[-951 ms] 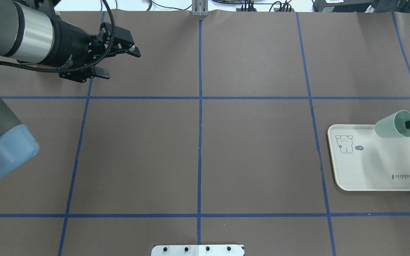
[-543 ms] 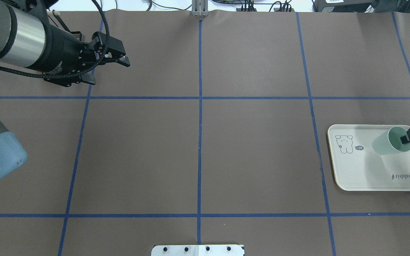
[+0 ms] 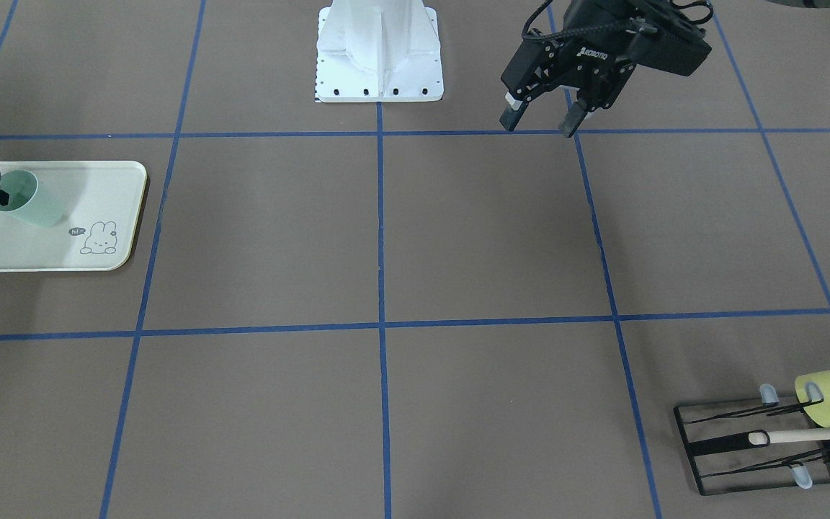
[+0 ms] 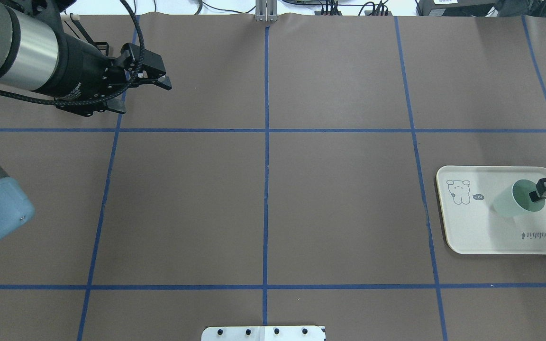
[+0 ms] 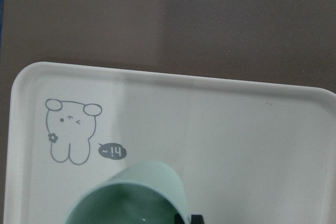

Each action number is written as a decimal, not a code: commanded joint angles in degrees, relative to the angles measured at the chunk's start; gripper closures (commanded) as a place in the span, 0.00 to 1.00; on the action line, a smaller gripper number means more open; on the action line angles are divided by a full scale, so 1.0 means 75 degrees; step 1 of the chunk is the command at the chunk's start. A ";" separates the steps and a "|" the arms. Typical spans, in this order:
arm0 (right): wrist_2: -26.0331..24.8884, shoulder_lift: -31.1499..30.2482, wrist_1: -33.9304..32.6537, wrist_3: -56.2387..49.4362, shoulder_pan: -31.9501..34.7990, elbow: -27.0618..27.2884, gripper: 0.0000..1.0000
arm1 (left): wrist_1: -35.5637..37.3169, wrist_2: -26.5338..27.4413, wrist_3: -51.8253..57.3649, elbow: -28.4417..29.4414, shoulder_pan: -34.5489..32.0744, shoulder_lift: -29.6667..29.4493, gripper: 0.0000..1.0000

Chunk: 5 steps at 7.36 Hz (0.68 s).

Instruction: Left arm grabs green cup and hands to right arm on tray

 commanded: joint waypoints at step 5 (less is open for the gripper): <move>0.0175 -0.0079 -0.0076 -0.0023 0.0669 0.0624 0.00 | 0.0514 -0.0070 0.0714 -0.0030 -0.0015 0.0045 0.00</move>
